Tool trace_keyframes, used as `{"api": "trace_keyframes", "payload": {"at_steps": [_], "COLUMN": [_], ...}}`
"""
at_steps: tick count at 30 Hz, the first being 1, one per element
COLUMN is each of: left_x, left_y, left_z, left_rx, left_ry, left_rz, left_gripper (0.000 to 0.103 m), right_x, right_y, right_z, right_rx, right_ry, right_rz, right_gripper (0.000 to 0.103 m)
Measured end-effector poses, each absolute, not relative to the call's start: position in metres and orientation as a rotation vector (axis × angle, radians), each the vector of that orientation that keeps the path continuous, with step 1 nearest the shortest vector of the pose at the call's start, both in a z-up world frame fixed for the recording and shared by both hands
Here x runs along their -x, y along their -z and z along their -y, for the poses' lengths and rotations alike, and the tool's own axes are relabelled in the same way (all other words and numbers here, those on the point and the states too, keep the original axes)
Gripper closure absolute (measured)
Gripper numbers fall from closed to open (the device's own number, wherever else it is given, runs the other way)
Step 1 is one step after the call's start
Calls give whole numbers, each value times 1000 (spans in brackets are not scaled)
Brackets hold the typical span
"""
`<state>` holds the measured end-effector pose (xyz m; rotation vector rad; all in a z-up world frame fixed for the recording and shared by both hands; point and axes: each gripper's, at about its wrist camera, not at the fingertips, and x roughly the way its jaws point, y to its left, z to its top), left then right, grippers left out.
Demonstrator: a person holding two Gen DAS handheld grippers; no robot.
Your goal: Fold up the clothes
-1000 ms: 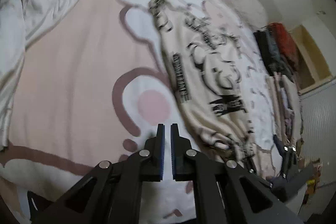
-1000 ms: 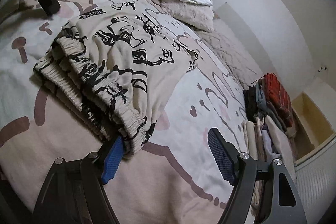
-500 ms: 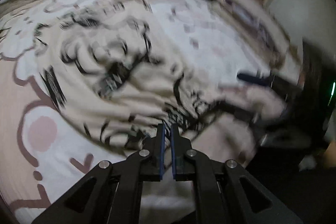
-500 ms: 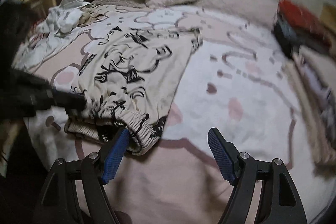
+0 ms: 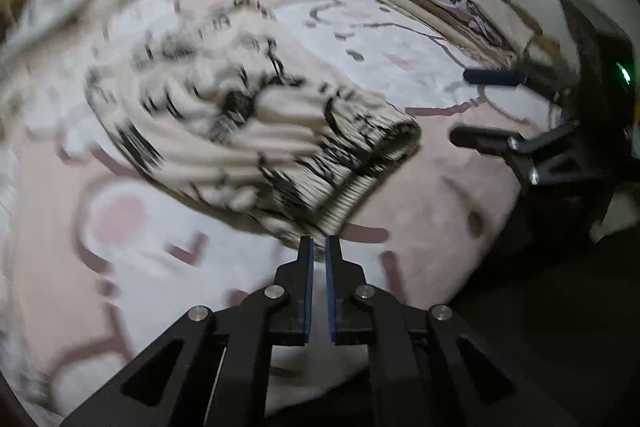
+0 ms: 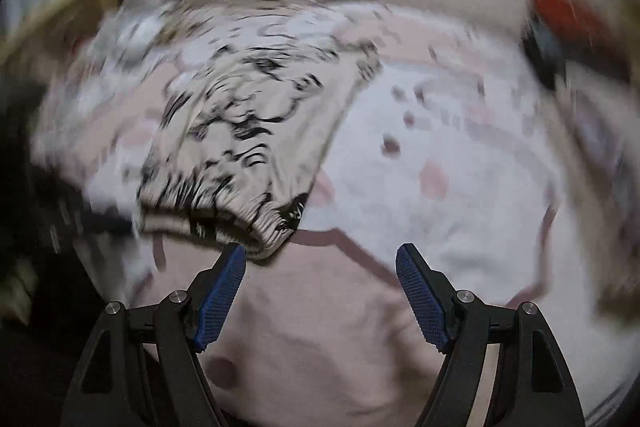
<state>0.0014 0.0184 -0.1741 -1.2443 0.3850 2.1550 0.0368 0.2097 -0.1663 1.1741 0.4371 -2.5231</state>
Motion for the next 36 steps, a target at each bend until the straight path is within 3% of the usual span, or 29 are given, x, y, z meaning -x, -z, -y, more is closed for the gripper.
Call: {"api": "trace_keyframes", "payload": {"at_steps": [1,2,3,7,10,14,17,25,26,27,28,36], "left_x": [-6,-11,-16,-37,-50,-61,-55,-24,-22,-21,-20,-19], "left_y": [172,171,169,182,212,234,238,231,229,228,227,197], "left_z": [-20,-21,-22,-28,-34,-37,-43,-61,-63,-63,-61,-45], "left_rx": [1199,1153,1106,890,747,517,453,483,498,516,542,593], "left_ry": [-2159,-2161,-2160,-2151,-2060,-1972,-1950,-2010,-2020,-2029,-2039,-2117], "left_rz": [-461,-537,-611,-1046,-1374,-1596,-1641,-1592,-1574,-1558,-1535,-1288], "left_gripper": [66,39,33,28,27,24,24,24,33,61,74,76], "right_x": [-44,-51,-55,-65,-63,-60,-63,-67,-70,-72,-74,-65], "right_y": [168,173,179,204,209,209,211,216,218,221,223,227], "right_z": [-200,-191,-185,-177,-178,-178,-173,-159,-155,-151,-149,-141], "right_rx": [-1127,-1079,-1057,-1021,-1028,-1039,-1029,-916,-875,-833,-797,-590], "right_ry": [2502,2469,2437,2345,2355,2379,2394,2398,2392,2382,2370,2254], "right_rz": [-587,-744,-844,-1076,-1070,-1059,-1079,-1224,-1273,-1322,-1356,-1396], "right_gripper": [25,25,25,25,25,25,25,25,25,25,25,25]}}
